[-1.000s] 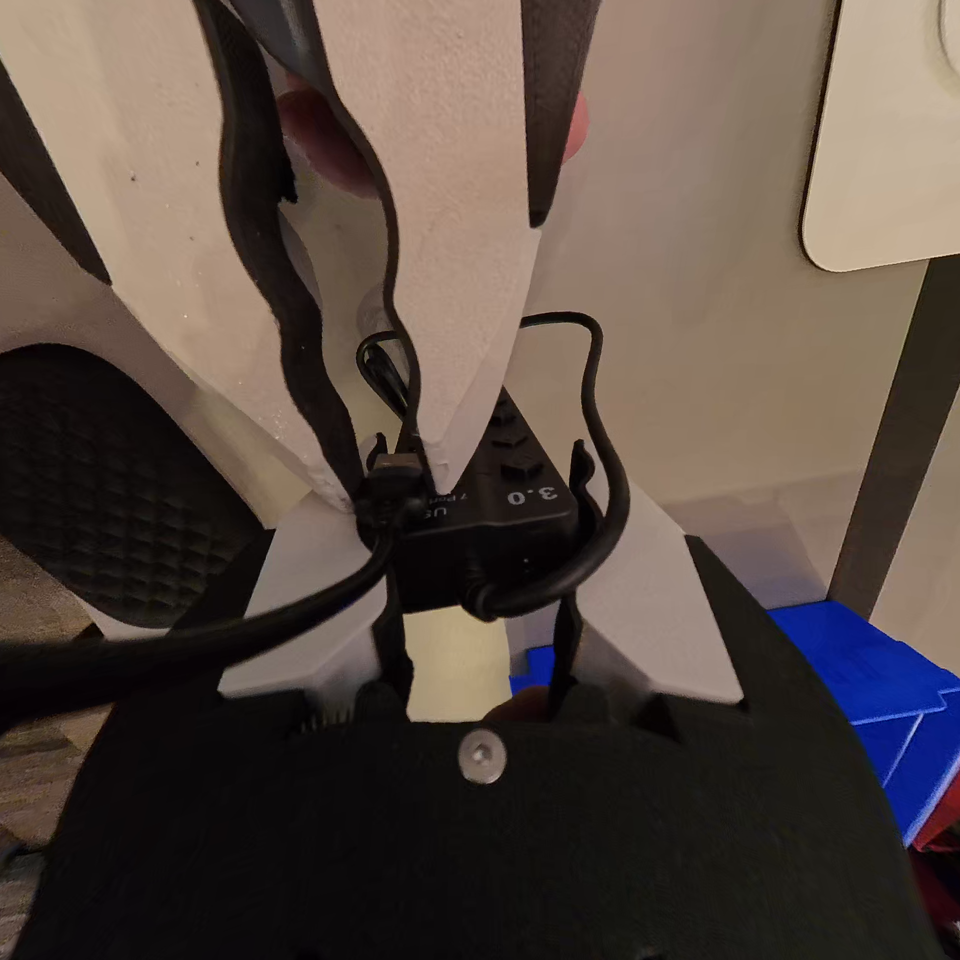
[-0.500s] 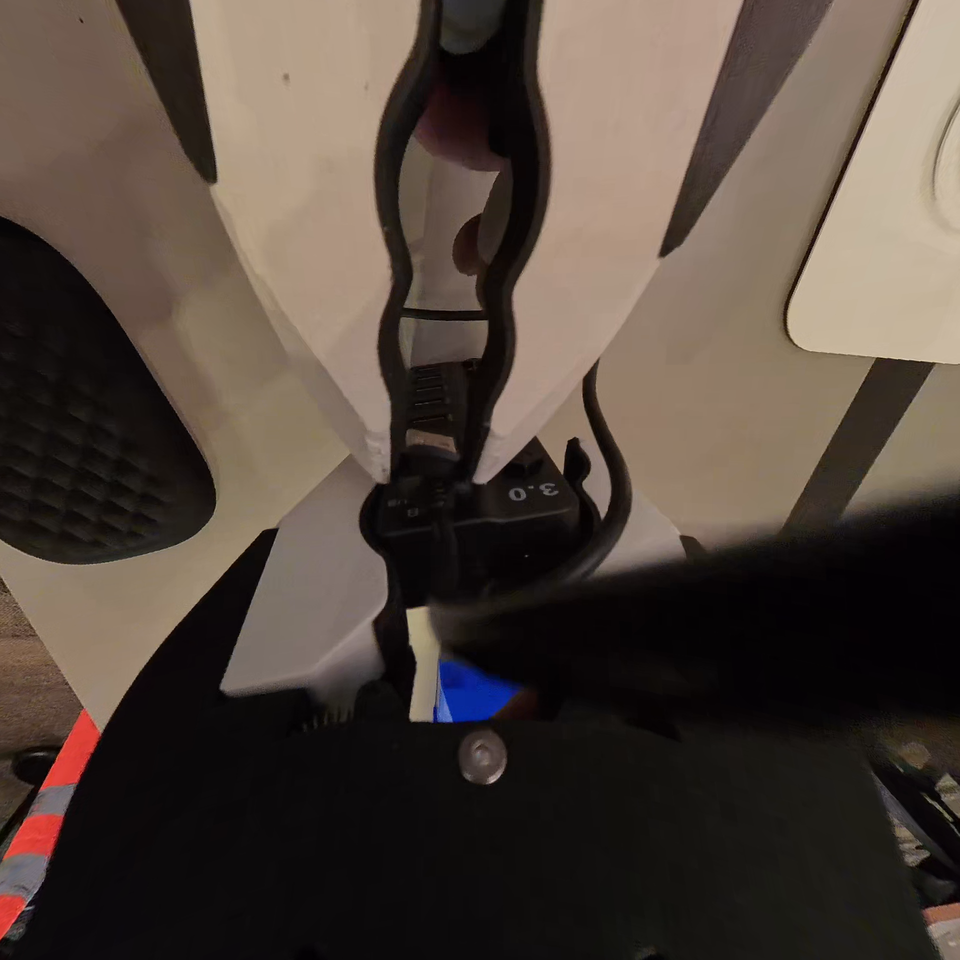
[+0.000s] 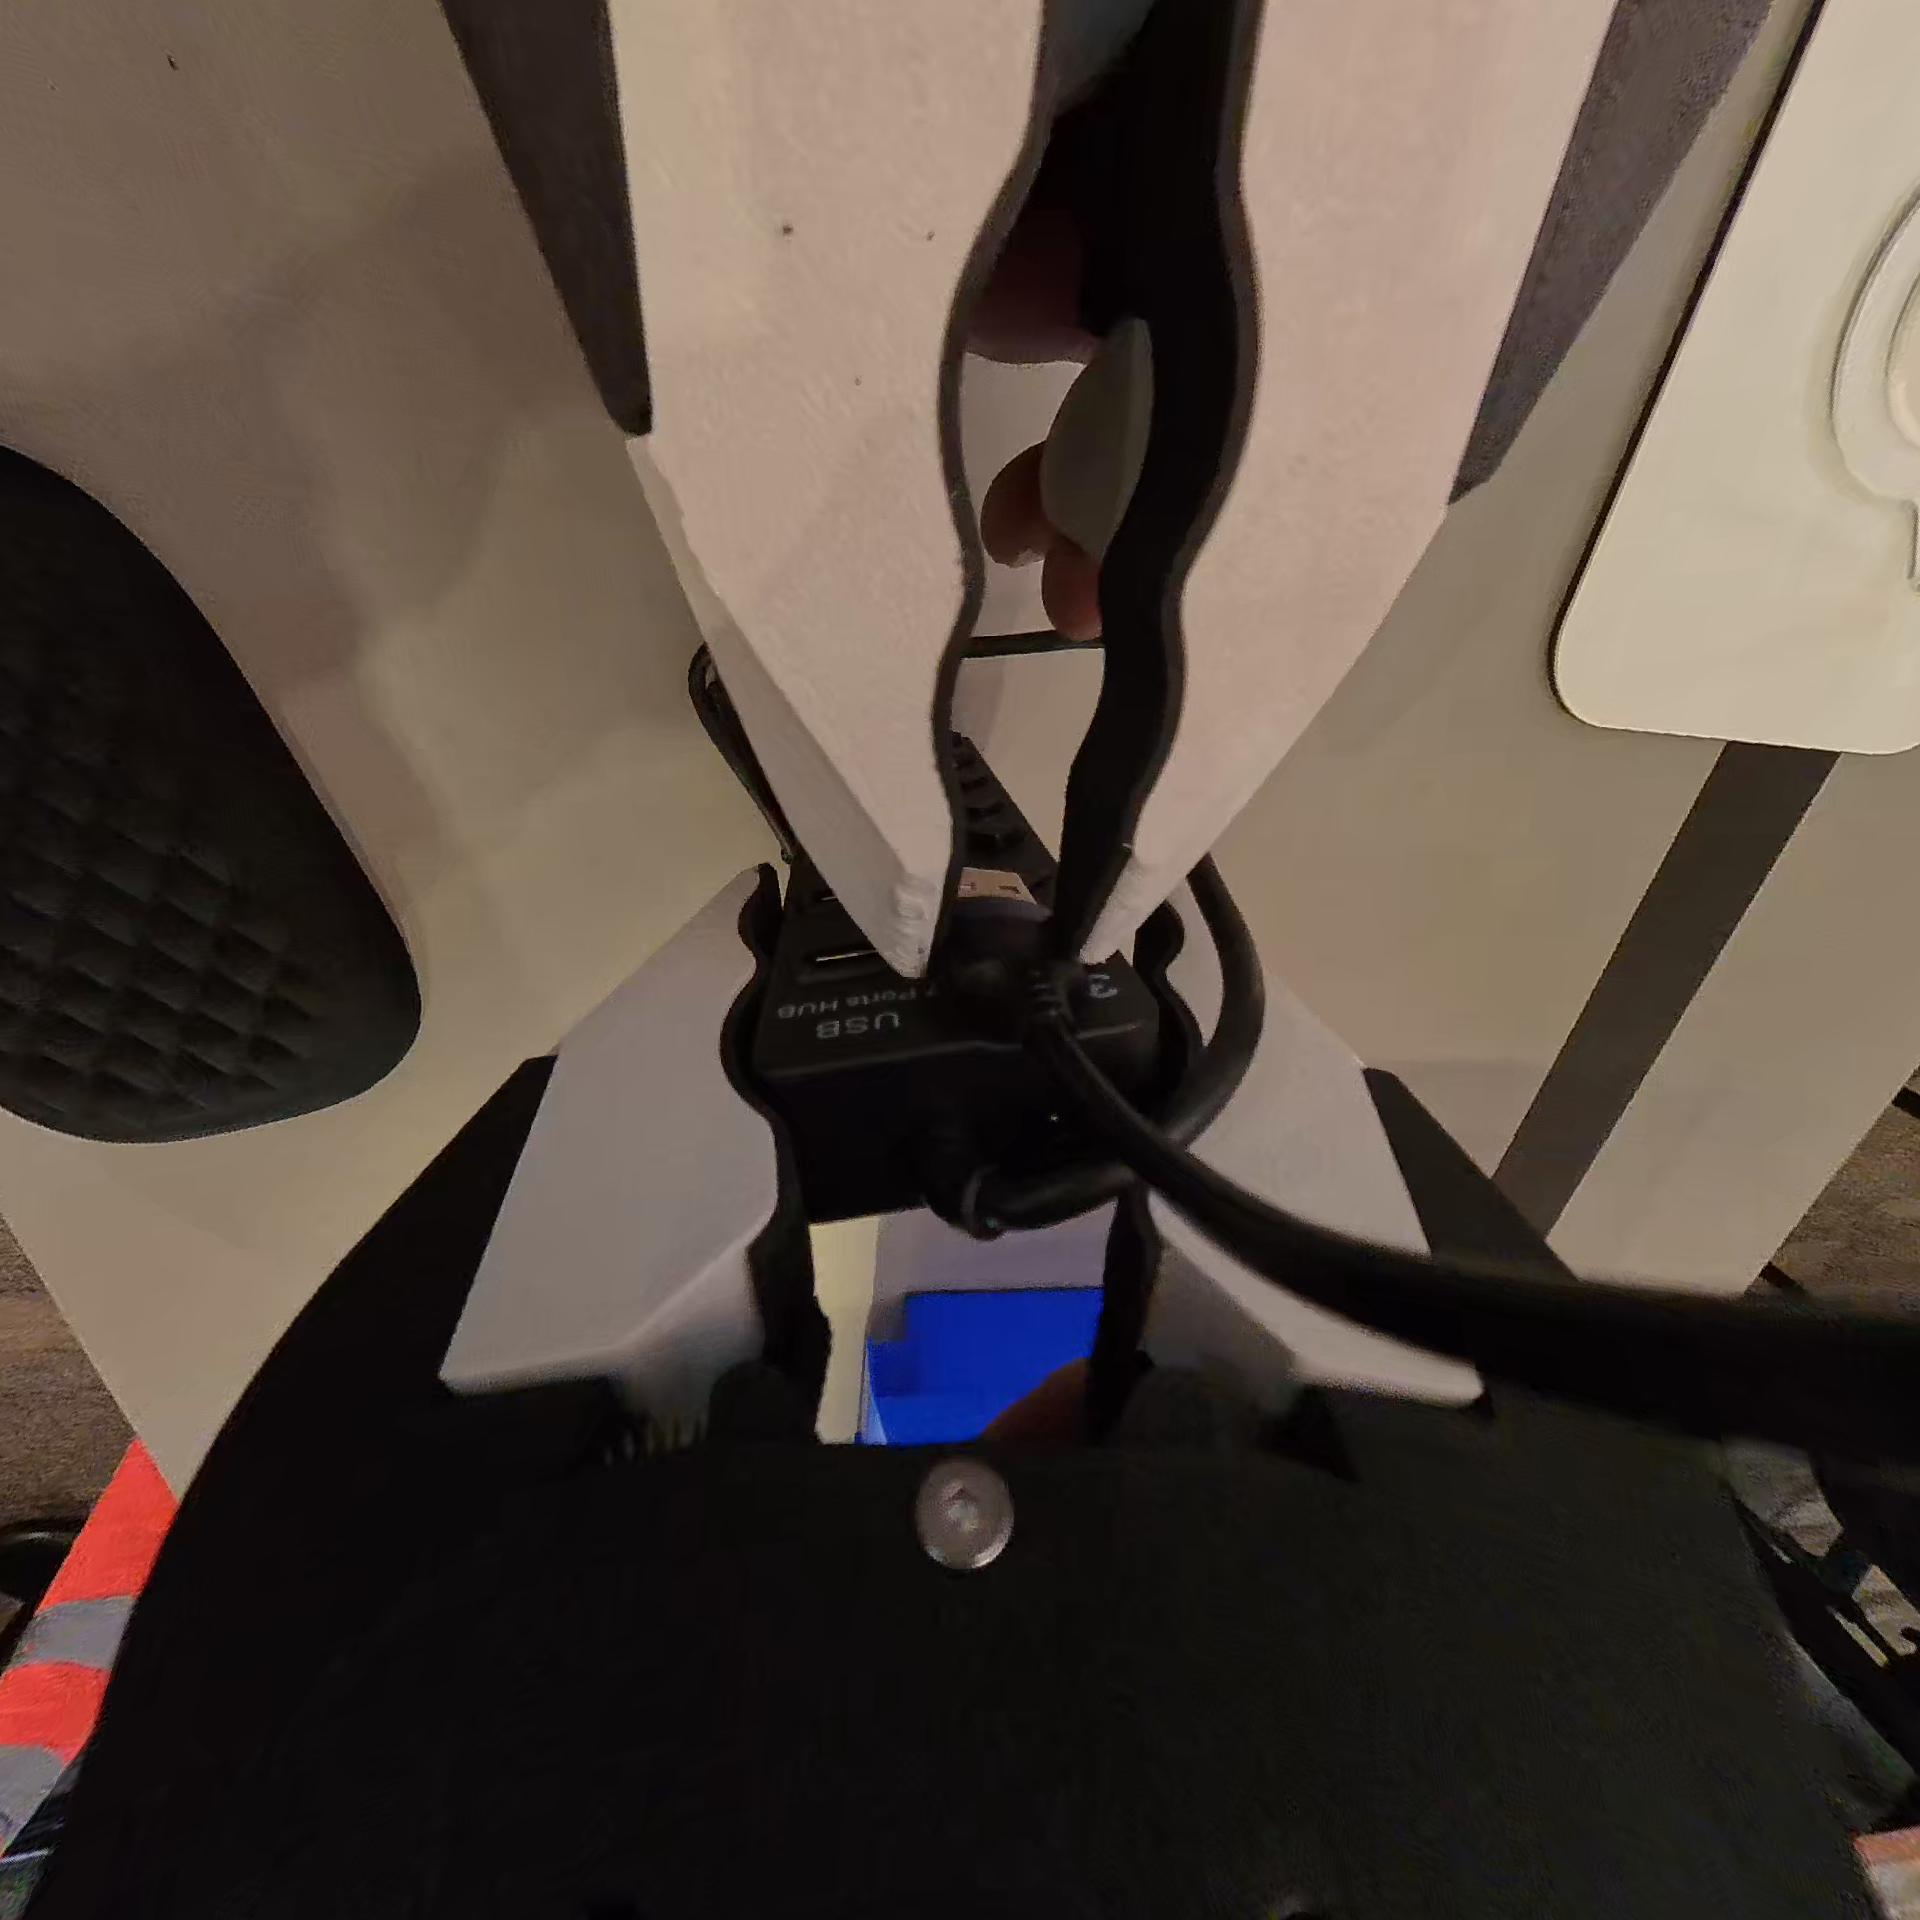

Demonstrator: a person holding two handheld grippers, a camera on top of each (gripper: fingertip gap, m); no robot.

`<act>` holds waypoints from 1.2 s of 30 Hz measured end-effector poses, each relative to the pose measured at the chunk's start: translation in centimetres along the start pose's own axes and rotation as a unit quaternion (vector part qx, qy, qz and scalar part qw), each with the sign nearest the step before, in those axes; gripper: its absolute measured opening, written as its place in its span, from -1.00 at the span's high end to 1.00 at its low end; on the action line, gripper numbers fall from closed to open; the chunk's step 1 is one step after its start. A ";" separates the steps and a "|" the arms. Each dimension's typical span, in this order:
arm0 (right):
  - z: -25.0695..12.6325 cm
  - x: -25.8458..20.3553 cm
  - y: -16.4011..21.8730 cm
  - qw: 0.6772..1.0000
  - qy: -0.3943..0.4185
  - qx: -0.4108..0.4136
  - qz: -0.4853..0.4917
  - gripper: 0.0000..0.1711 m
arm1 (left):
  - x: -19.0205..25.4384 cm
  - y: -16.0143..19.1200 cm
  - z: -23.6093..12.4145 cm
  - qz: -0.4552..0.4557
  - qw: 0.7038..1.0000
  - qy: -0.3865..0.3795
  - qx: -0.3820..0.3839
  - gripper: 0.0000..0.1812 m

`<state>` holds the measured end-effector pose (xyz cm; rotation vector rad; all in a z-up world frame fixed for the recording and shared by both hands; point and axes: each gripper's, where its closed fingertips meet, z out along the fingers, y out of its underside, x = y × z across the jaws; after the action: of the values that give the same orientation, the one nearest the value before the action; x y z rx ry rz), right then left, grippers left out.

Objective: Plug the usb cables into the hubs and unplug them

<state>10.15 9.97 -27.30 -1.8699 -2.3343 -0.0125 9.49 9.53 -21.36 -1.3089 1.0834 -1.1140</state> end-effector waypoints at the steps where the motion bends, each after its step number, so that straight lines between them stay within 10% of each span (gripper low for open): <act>1: 0.0 0.0 0.0 1.000 0.000 0.002 -0.004 0.22 | 0.0 0.0 0.0 -0.004 1.000 0.002 0.001 0.84; 36: -4.6 1.3 -1.0 0.997 -0.007 0.077 -0.008 0.18 | -1.4 -3.0 -2.5 0.011 0.999 -0.014 0.044 0.84</act>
<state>9.45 10.59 -22.52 -1.7833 -2.2876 0.1752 6.84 10.63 -18.36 -1.2372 1.0156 -1.1108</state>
